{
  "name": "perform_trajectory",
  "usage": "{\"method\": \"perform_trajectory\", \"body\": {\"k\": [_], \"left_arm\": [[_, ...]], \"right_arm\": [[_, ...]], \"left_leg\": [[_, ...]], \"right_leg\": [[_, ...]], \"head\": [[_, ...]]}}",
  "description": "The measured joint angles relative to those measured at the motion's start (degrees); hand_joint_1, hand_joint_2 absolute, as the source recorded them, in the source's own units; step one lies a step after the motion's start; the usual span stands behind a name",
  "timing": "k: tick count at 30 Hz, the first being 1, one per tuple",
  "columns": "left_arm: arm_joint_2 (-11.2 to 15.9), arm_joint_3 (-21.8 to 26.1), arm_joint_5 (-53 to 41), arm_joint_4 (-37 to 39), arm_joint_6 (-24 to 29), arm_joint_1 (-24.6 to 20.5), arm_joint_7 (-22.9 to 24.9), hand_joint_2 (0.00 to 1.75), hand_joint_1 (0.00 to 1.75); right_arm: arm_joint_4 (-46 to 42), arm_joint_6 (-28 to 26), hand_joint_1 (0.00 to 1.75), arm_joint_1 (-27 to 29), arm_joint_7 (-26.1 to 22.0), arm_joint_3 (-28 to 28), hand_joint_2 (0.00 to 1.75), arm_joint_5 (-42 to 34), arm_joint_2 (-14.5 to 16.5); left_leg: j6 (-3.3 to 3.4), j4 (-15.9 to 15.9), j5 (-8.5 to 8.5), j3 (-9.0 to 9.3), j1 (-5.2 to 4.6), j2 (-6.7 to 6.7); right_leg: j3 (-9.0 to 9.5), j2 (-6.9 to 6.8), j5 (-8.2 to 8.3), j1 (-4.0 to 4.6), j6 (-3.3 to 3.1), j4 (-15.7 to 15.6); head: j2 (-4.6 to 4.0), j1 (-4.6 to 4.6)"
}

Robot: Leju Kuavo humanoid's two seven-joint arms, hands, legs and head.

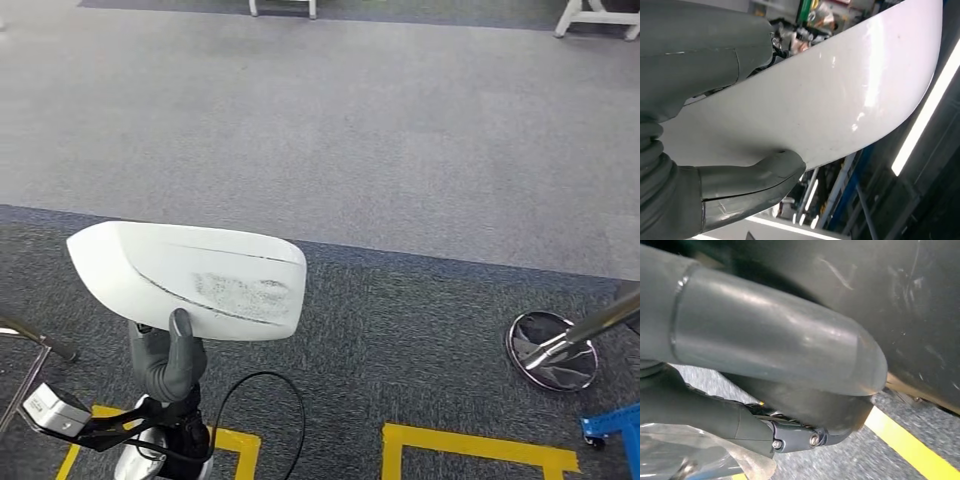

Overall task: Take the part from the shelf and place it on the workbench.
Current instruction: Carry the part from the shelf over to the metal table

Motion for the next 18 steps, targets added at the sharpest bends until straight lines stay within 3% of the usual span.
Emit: {"method": "perform_trajectory", "body": {"k": [2, 4, 6, 8, 10, 11, 12, 13, 15, 17, 18], "left_arm": [[-0.04, 0.04, -0.38, -0.1, 0.19, 0.08, -0.01, 1.75, 1.75], [-0.04, 0.08, -0.58, -0.28, 0.35, 0.29, -0.02, 1.75, 1.75], [-0.01, 0.11, -0.67, -0.5, 0.4, 0.4, -0.02, 1.75, 1.75], [-0.01, 0.12, -0.7, -0.66, 0.4, 0.38, -0.02, 1.75, 1.75], [0.01, 0.15, -0.71, -0.7, 0.3, 0.44, -0.02, 1.75, 1.75], [0.01, 0.17, -0.67, -0.74, 0.14, 0.5, -0.02, 1.75, 1.75], [0.0, 0.2, -0.57, -0.84, -0.1, 0.56, -0.02, 1.75, 1.75], [-0.04, 0.25, -0.4, -1.03, -0.42, 0.63, -0.02, 1.75, 1.75], [-0.27, 0.44, -0.08, -1.52, -0.98, 0.62, -0.02, 1.75, 1.75], [-0.56, 0.68, -0.08, -1.82, -1.15, 0.57, -0.02, 1.75, 1.75], [-0.66, 0.83, -0.2, -1.89, -1.06, 0.61, -0.02, 1.75, 1.75]], "right_arm": [[0.02, 0.17, 0.0, -0.03, -0.17, 0.3, 0.0, 0.21, 0.07], [0.01, 0.27, 0.0, -0.1, -0.28, 0.56, 0.0, 0.48, 0.11], [-0.01, 0.32, 0.0, -0.06, -0.31, 0.7, 0.0, 0.68, 0.17], [-0.01, 0.32, 0.0, 0.12, -0.31, 0.71, 0.0, 0.75, 0.2], [-0.01, 0.33, 0.0, 0.25, -0.3, 0.71, 0.0, 0.75, 0.15], [-0.01, 0.33, 0.0, 0.3, -0.28, 0.71, 0.0, 0.76, 0.13], [-0.01, 0.34, 0.0, 0.33, -0.26, 0.71, 0.0, 0.77, 0.1], [-0.01, 0.36, 0.0, 0.37, -0.24, 0.71, 0.0, 0.79, 0.09], [-0.01, 0.4, 0.0, 0.49, -0.22, 0.71, 0.0, 0.86, 0.09], [-0.03, 0.44, 0.0, 0.59, -0.22, 0.71, 0.0, 0.91, 0.08], [-0.07, 0.45, 0.0, 0.6, -0.21, 0.71, 0.0, 0.92, 0.07]], "left_leg": [[-0.64, 0.33, 0.05, -0.53, 0.11, -1.24], [-1.17, 0.42, 0.14, -0.85, 0.31, -1.9], [-1.67, 2.75, -1.26, -1.92, 0.19, 0.45], [-2.12, 9.28, -4.5, -5.04, 0.17, 3.96], [-2.3, 15.57, -6.72, -8.22, 0.32, 5.15], [-2.25, 16.19, -6.33, -8.54, 0.36, 5.31], [-2.09, 14.72, -4.96, -7.82, 0.34, 5.5], [-1.76, 11.29, -2.85, -6.06, 0.22, 6.17], [-0.92, 4.02, -0.19, -2.37, -0.5, 9.13], [-0.31, 0.88, 0.01, -0.99, -1.19, 10.88], [-0.12, 0.52, -0.02, -1.02, -1.3, 10.38]], "right_leg": [[1.1, 1.38, -0.07, -0.04, -0.35, -1.94], [1.47, 0.21, 0.01, 0.05, -1.05, -2.26], [1.88, -1.32, 0.06, 0.02, -1.76, -2.59], [2.14, -3.09, -0.13, 0.21, -2.27, -2.73], [2.23, -4.89, -0.36, 0.46, -2.5, -2.73], [2.32, -5.72, -0.49, 0.56, -2.54, -2.73], [2.49, -6.48, -0.63, 0.65, -2.55, -2.73], [2.74, -7.18, -0.82, 0.75, -2.54, -2.74], [3.18, -8.28, -1.24, 1.04, -2.29, -2.75], [3.45, -9.39, -1.57, 1.33, -1.82, -2.9], [3.64, -10.03, -1.68, 1.42, -1.57, -3.06]], "head": [[0.0, -0.01], [0.0, -0.05], [0.0, -0.4], [0.0, -0.75], [0.0, -0.76], [0.0, -0.77], [0.0, -0.76], [0.0, -0.76], [0.0, -0.75], [0.0, -0.73], [0.0, -0.76]]}}
